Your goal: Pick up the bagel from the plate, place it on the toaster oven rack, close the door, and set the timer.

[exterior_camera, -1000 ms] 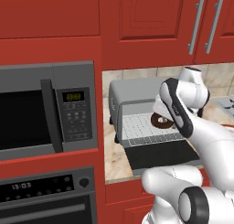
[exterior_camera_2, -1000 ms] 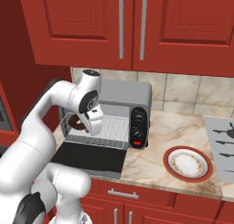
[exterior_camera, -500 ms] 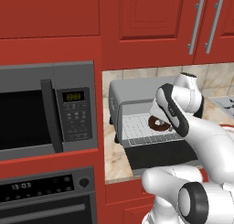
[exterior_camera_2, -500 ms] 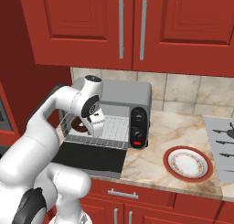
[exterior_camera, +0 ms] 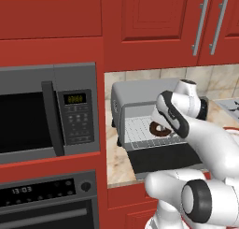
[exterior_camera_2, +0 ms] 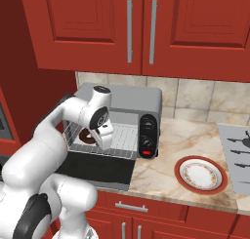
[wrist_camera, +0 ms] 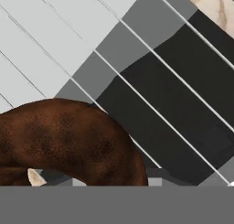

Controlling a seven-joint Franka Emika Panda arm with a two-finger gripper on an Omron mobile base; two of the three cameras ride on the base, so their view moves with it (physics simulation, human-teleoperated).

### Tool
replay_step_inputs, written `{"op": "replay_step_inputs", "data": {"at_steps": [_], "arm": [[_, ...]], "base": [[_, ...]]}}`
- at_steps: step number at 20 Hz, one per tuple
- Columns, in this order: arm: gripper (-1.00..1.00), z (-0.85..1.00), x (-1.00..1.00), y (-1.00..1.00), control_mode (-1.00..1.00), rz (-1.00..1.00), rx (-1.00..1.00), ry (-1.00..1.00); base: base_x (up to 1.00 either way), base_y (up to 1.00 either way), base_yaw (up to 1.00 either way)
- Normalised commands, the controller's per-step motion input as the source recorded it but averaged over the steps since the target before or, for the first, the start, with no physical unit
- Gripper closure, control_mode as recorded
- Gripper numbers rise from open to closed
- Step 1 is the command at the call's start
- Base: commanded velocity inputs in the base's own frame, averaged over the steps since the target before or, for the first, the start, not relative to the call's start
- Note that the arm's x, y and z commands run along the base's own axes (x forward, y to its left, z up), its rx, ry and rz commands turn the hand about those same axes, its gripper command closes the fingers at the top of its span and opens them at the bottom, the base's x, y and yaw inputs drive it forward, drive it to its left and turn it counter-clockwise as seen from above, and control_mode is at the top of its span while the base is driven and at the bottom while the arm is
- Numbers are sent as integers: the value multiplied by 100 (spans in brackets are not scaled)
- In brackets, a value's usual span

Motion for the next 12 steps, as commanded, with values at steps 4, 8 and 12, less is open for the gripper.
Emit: {"op": "replay_step_inputs", "data": {"at_steps": [4,8,12], "arm": [[100,-32,29,0,-100,0,0,0],[100,-30,17,0,-100,0,0,0],[-100,-18,0,0,-100,0,0,0]], "base": [[0,0,0],[0,0,0],[0,0,0]]}}
